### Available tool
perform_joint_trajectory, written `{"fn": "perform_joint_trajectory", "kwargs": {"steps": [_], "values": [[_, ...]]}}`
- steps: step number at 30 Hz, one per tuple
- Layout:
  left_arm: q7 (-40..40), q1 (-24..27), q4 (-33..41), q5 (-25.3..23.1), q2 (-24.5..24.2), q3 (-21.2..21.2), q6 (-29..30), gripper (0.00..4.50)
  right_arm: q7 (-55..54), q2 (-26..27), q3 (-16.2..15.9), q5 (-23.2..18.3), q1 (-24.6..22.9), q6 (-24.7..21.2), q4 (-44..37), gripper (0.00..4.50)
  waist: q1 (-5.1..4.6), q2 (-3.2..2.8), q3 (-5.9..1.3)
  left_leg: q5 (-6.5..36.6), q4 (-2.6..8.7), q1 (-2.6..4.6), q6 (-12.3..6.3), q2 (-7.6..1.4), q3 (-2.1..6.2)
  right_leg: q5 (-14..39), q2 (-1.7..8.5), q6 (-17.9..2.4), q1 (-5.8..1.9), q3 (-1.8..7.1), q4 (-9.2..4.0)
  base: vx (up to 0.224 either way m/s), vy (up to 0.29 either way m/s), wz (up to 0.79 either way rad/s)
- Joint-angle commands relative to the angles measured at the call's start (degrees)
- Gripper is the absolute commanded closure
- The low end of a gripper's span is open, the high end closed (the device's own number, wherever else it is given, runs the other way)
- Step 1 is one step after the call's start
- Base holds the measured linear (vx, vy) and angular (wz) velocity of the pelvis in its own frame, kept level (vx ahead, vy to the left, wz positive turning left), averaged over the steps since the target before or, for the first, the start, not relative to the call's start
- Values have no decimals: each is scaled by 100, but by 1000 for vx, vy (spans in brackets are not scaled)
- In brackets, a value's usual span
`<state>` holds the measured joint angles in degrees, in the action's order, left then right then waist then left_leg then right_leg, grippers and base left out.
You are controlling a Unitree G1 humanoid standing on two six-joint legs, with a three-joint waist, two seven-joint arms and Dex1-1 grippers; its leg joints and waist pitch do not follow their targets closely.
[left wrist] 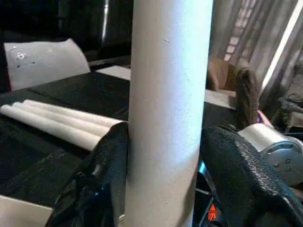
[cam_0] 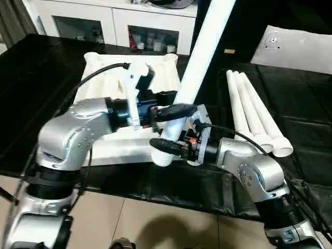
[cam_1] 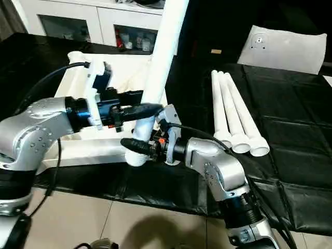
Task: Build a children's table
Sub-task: Pick table leg
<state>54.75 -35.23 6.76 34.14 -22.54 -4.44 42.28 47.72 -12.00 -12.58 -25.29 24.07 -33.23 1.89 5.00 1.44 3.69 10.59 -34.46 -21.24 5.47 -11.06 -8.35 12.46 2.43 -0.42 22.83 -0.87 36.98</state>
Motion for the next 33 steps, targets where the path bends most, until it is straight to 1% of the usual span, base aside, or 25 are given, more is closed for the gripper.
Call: {"fn": "perform_joint_trajectory", "kwargs": {"steps": [1,2,3,4,5,6,7,9,11,15,16,18,19,20,21,22,23,25,27,28,29,30,31,32,33], "values": [[816,158,166,375,-9,-415,68,169,-195,-112,288,42,3,120,206,257,-11,-100,-404,697,386,47,199,-89,-43,119,363,-1111,-335,189,-422,0,0,0],[816,158,166,375,-9,-415,68,151,-195,-112,288,42,3,120,206,257,-11,-106,-408,714,389,49,210,-96,-40,143,370,-1116,-338,189,-417,0,0,0],[882,206,52,212,-131,-489,-34,146,-184,-128,267,115,-30,239,237,257,-5,-131,-408,760,385,56,225,-98,-38,175,372,-1112,-322,188,-426,0,0,0],[882,206,52,212,-131,-489,-34,130,-184,-128,267,115,-30,239,237,257,-11,-123,-408,801,388,60,238,-96,-41,214,363,-1118,-324,189,-423,0,0,0],[840,274,38,124,-185,-558,-64,130,-160,-135,227,152,-121,315,188,257,1,-179,-412,804,389,63,250,-97,-29,193,370,-1126,-321,188,-412,0,0,0],[826,292,48,113,-189,-574,-71,119,-154,-135,216,155,-147,324,167,257,-6,-146,-406,840,396,61,255,-106,-34,179,369,-1133,-324,187,-424,0,0,0],[802,326,71,104,-191,-598,-77,109,-139,-138,194,161,-197,340,124,257,-1,-144,-410,848,396,59,252,-105,-32,163,371,-1148,-333,188,-417,0,0,0],[819,378,134,158,-182,-600,-47,99,-129,-129,180,164,-248,347,78,257,-7,-163,-406,872,394,56,252,-101,-33,170,368,-1149,-333,190,-426,0,0,0],[836,470,226,221,-133,-610,1,72,-109,-123,141,174,-350,373,21,257,-3,-148,-405,861,395,49,241,-105,-31,185,377,-1151,-345,191,-425,0,0,0],[785,533,200,242,-58,-542,-24,51,-84,-99,137,115,-436,398,-57,257,-6,-154,-405,872,391,51,219,-99,-34,233,366,-1163,-340,191,-433,0,0,0],[785,533,200,242,-58,-542,-24,31,-84,-99,137,115,-436,398,-57,257,-6,-158,-402,879,393,50,220,-100,-33,249,370,-1165,-338,192,-435,0,0,0],[629,537,113,588,186,-176,7,21,-22,-59,233,-81,-477,349,-198,257,-10,-162,-401,884,389,50,222,-98,-36,248,365,-1181,-337,193,-431,0,0,0],[286,517,-51,1393,675,532,120,14,67,31,451,-495,-543,199,-459,257,3,-155,-403,866,368,39,199,-89,-49,137,375,-1270,-354,197,-419,0,0,0],[128,507,-117,1746,879,829,175,3,97,69,547,-675,-571,122,-574,257,18,-141,-408,854,353,37,162,-87,-57,89,376,-1319,-353,200,-425,0,0,0],[71,505,-139,1874,944,923,190,3,105,82,580,-738,-582,94,-614,257,43,-140,-423,811,348,37,118,-90,-50,-29,375,-1403,-353,194,-416,0,0,0],[42,504,-151,1937,975,969,197,1,109,89,597,-769,-588,81,-634,257,41,-146,-421,788,355,30,113,-95,-42,-81,366,-1404,-357,189,-398,0,0,0],[36,504,-152,1944,980,975,197,1,109,90,599,-774,-589,78,-637,257,27,-141,-400,866,376,31,83,-91,-37,41,349,-1348,-339,180,-425,0,0,0],[-340,532,-185,2337,1286,1243,187,0,127,136,740,-1040,-676,-14,-817,257,12,-151,-389,1019,366,32,90,-79,-45,418,361,-1276,-357,187,-476,0,0,0],[-538,538,-202,2476,1427,1353,178,0,89,169,795,-1106,-717,-7,-865,257,19,-147,-391,948,372,26,86,-79,-39,518,361,-1203,-359,189,-490,0,0,0],[-614,537,-213,2500,1468,1386,165,0,67,182,812,-1117,-730,4,-877,257,7,-178,-384,1002,381,29,98,-93,-36,606,356,-1148,-340,188,-501,0,0,0],[-698,534,-226,2519,1510,1421,147,0,40,196,830,-1125,-744,17,-887,257,8,-169,-387,1003,381,32,108,-91,-31,626,358,-1129,-345,185,-497,0,0,0],[-882,528,-218,2308,1553,1480,35,0,-153,235,889,-1016,-745,118,-874,257,13,-202,-389,974,383,28,110,-93,-22,619,360,-1091,-345,188,-495,0,0,0],[-1007,525,-209,2150,1582,1523,-41,0,-294,263,931,-935,-744,190,-864,257,-5,-183,-391,954,384,32,117,-93,-25,612,353,-1054,-340,187,-507,0,0,0],[-1007,525,-209,2150,1582,1523,-41,0,-294,263,931,-935,-744,190,-864,257,-8,-174,-394,921,382,33,120,-91,-26,596,351,-1032,-343,188,-508,0,0,0],[-1335,603,-49,1138,1356,1346,-462,0,-930,243,1013,-322,-651,521,-763,257,-2,-183,-396,872,377,28,122,-82,-28,604,353,-987,-350,190,-508,0,0,0]]}}
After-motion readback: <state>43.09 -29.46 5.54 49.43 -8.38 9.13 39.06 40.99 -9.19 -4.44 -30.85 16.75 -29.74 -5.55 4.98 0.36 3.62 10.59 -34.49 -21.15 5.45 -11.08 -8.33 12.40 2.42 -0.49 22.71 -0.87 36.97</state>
